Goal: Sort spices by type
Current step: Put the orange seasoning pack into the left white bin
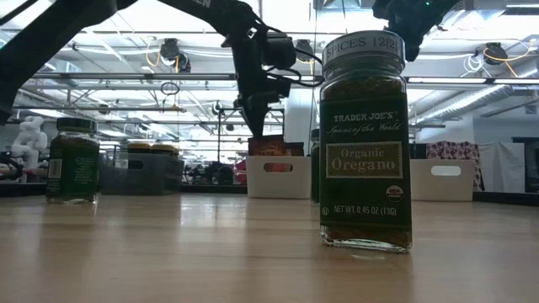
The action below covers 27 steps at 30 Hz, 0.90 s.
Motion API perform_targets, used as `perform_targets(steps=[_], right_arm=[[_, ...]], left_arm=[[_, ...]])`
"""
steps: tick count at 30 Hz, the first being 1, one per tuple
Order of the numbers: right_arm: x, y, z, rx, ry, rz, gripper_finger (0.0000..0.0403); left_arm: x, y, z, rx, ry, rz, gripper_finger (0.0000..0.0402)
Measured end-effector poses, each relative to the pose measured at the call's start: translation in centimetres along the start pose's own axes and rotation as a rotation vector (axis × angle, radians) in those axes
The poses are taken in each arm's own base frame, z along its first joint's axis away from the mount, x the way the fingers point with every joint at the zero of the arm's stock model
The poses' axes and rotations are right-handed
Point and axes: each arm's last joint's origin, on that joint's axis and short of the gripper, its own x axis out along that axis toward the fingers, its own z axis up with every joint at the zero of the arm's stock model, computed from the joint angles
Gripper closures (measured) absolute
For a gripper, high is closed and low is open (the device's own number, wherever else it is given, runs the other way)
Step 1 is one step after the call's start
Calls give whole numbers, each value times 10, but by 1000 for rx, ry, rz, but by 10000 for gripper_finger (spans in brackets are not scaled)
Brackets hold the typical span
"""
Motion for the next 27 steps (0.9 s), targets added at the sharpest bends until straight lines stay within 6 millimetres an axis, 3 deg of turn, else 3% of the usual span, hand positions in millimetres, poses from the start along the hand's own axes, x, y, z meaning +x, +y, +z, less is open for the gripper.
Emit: perform_targets(steps=[14, 27], right_arm=[[0, 0, 0, 0, 0, 0, 403], [0, 0, 0, -3, 0, 0, 403]], left_arm=[[0, 2, 3, 38, -16, 102, 397], [-3, -11, 4, 113, -14, 90, 295]])
